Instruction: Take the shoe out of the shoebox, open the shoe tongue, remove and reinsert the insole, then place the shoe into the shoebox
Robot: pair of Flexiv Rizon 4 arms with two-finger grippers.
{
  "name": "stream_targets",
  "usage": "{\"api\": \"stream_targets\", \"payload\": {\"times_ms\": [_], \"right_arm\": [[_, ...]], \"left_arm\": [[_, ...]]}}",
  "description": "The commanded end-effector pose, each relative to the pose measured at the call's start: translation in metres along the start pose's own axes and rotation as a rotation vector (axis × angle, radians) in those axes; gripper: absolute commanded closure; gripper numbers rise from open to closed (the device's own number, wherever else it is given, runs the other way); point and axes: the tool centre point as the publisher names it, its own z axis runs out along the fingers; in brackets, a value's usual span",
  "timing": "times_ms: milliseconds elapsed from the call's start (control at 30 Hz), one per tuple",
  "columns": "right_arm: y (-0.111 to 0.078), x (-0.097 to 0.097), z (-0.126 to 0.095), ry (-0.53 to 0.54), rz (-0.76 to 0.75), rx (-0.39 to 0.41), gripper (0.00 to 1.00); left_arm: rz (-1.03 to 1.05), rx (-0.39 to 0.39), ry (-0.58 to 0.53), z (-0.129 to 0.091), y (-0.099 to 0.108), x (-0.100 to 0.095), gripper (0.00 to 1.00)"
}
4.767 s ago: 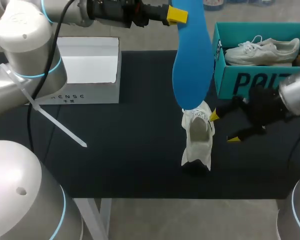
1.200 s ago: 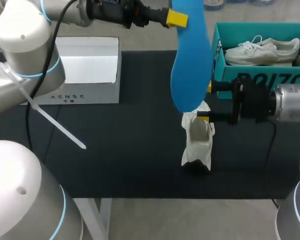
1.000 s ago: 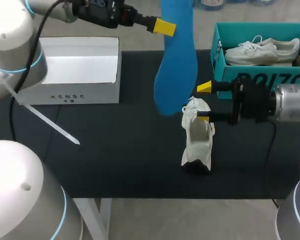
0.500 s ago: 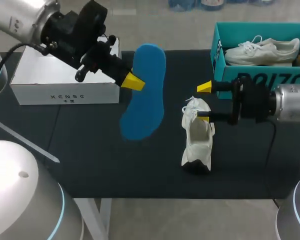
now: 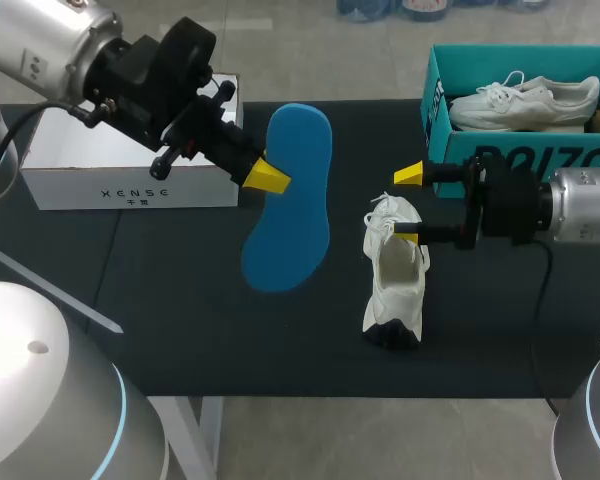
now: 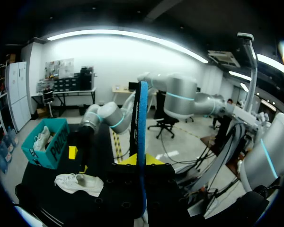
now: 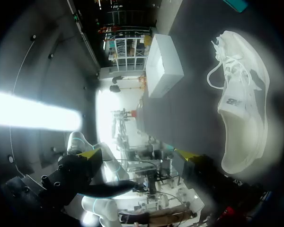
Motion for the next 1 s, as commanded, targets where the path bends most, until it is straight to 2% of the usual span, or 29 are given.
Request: {"api": "stream_targets", "payload": {"times_ms": [33, 667, 733, 800, 833, 900, 933, 1000], "right_arm": [[0.0, 0.0, 0.001, -0.001, 0.001, -0.003, 0.0], [0.0, 0.0, 0.001, -0.001, 0.001, -0.003, 0.0], [0.0, 0.0, 0.001, -0.001, 0.001, -0.003, 0.0], [0.0, 0.0, 0.001, -0.001, 0.001, -0.003, 0.0], [0.0, 0.0, 0.001, -0.001, 0.001, -0.003, 0.0], [0.0, 0.0, 0.001, -0.001, 0.001, -0.003, 0.0], [0.0, 0.0, 0.001, -0.001, 0.001, -0.003, 0.0], [0.0, 0.0, 0.001, -0.001, 0.001, -0.003, 0.0]], "left_arm": [[0.0, -0.002, 0.002, 0.001, 0.0, -0.001, 1.0], [0.0, -0.002, 0.002, 0.001, 0.0, -0.001, 1.0], [0.181, -0.002, -0.037, 0.006, -0.004, 0.013, 1.0], [0.314, -0.057, -0.046, 0.019, 0.0, 0.025, 1.0], [0.378, -0.057, -0.035, 0.024, 0.003, 0.031, 1.0], [0.444, -0.08, -0.033, 0.034, 0.008, 0.039, 1.0], [0.502, -0.052, -0.024, 0.039, 0.012, 0.044, 1.0], [0.565, -0.074, -0.028, 0.046, 0.017, 0.048, 1.0]]}}
